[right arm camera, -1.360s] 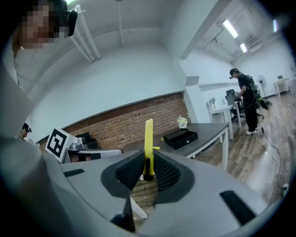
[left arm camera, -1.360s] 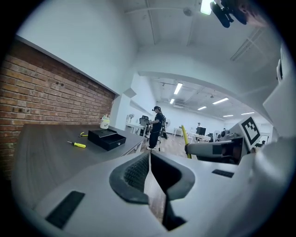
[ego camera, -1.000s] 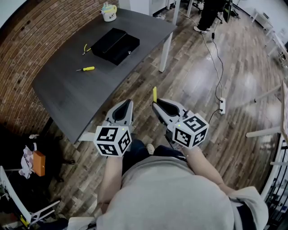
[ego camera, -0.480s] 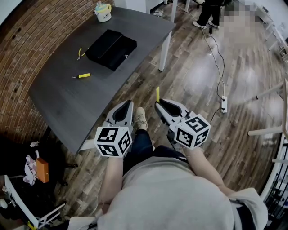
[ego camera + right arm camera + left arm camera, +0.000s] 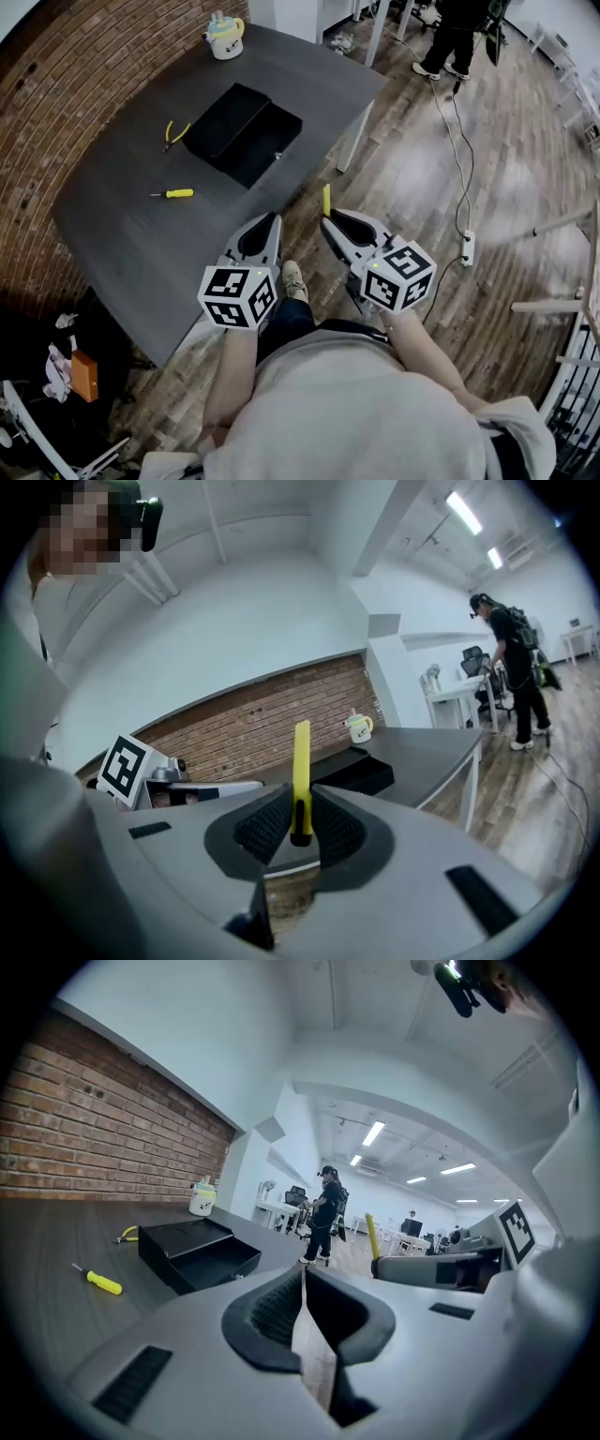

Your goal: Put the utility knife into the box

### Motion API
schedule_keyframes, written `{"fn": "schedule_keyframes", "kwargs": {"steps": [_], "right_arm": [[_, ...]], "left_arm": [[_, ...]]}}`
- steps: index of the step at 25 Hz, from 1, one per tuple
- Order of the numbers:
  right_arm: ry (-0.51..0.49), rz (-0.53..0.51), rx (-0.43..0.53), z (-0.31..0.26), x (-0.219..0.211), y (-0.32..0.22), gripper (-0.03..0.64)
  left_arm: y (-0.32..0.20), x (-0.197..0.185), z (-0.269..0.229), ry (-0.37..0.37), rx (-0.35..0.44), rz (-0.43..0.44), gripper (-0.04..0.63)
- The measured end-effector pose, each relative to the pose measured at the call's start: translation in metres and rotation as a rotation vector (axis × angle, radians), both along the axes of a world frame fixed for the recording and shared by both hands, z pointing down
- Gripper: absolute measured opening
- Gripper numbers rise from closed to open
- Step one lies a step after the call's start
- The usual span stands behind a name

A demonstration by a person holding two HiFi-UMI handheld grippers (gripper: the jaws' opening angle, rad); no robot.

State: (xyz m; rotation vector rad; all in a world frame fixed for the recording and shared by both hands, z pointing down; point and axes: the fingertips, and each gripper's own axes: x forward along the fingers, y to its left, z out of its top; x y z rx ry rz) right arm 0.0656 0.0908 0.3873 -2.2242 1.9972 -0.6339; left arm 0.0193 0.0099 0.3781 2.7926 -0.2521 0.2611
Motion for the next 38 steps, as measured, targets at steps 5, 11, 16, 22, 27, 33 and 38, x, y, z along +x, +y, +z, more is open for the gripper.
{"fn": "schedule_keyframes", "kwargs": {"steps": [5, 11, 16, 22, 27, 33, 38], "right_arm": [[0.036, 0.006, -0.001, -0.012, 0.038, -0.048, 0.072], [0.052, 0.026, 0.019, -0.02, 0.08, -0.097, 0.072], [0.047, 0.019, 0.003, -0.018, 0.101, -0.123, 0.072], [0.04, -0.053, -0.009, -0.01, 0.109, -0.159, 0.072], [0.063, -0.143, -0.033, -0.01, 0.114, -0.192, 0.072], [0.127, -0.332, -0.052, -0.005, 0.124, -0.236, 0.072], [0.235, -0.527, -0.09, -0.003, 0.126, -0.265, 0.072]], "left_arm": [[-0.054, 0.045, -0.014, 0.026, 0.012, 0.012, 0.028], [-0.101, 0.082, -0.026, 0.041, 0.042, 0.019, 0.028], [-0.128, 0.09, -0.021, 0.028, 0.025, -0.002, 0.028], [-0.155, 0.084, -0.009, -0.001, 0.003, -0.067, 0.028], [-0.178, 0.071, -0.003, -0.014, -0.017, -0.157, 0.028], [-0.206, 0.06, 0.009, -0.024, -0.046, -0.309, 0.028], [-0.221, 0.062, 0.012, -0.034, -0.07, -0.401, 0.028]]}}
